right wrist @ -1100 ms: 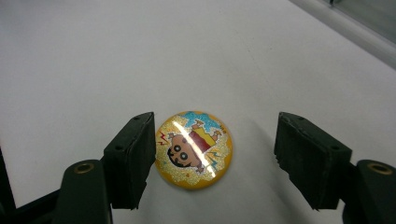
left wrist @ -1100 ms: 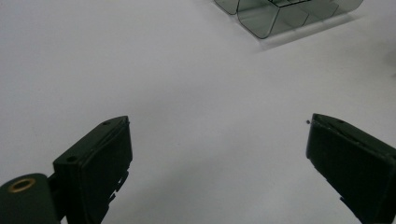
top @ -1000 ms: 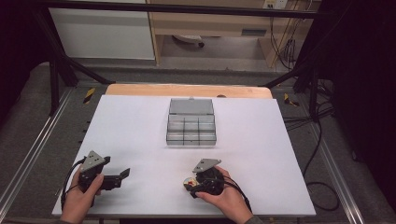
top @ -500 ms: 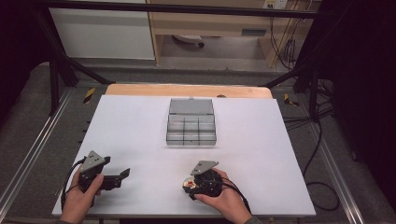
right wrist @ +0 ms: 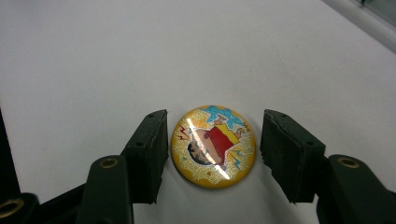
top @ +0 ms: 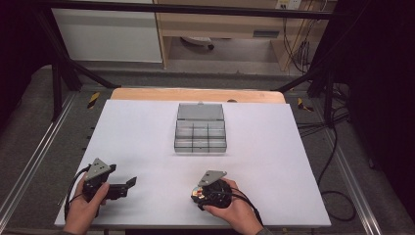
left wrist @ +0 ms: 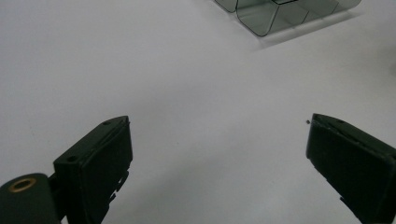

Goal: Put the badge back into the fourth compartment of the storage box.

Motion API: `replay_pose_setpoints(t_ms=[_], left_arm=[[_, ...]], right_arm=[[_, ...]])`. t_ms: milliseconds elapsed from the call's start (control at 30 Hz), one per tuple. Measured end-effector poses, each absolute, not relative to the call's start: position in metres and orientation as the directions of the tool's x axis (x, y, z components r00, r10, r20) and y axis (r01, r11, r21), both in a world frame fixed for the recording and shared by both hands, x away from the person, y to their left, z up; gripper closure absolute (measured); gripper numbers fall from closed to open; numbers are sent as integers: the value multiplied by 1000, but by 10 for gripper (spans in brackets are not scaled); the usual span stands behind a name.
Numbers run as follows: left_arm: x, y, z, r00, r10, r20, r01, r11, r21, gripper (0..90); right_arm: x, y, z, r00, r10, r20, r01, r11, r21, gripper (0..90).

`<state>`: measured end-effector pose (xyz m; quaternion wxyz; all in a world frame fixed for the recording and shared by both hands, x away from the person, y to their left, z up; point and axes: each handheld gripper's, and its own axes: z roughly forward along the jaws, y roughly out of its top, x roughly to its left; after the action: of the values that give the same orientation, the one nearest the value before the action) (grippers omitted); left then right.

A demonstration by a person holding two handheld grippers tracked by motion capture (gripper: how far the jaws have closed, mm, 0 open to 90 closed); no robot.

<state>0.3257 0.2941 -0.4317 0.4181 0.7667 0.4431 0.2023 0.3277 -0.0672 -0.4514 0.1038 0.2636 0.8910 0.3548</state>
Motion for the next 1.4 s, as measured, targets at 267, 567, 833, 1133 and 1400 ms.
replay_pose_setpoints(t_ms=[267,567,833,1133,1400], left_arm=[[326,294,-432,524,849,-61,516,-259,817,72],[326,294,-433,521,851,-65,518,-255,816,73],[326,294,-433,521,851,-66,517,-253,818,74],[326,295,-432,521,851,-66,516,-252,819,74],[326,295,-432,520,852,-63,515,-253,819,74]], right_arm=[[327,-67,-452,-828,561,12,414,596,688,435],[325,-65,-451,-828,560,-3,406,604,685,472],[325,-65,-451,-826,564,3,411,599,687,473],[329,-68,-451,-821,571,1,409,587,698,473],[332,-71,-449,-809,587,9,409,552,726,473]])
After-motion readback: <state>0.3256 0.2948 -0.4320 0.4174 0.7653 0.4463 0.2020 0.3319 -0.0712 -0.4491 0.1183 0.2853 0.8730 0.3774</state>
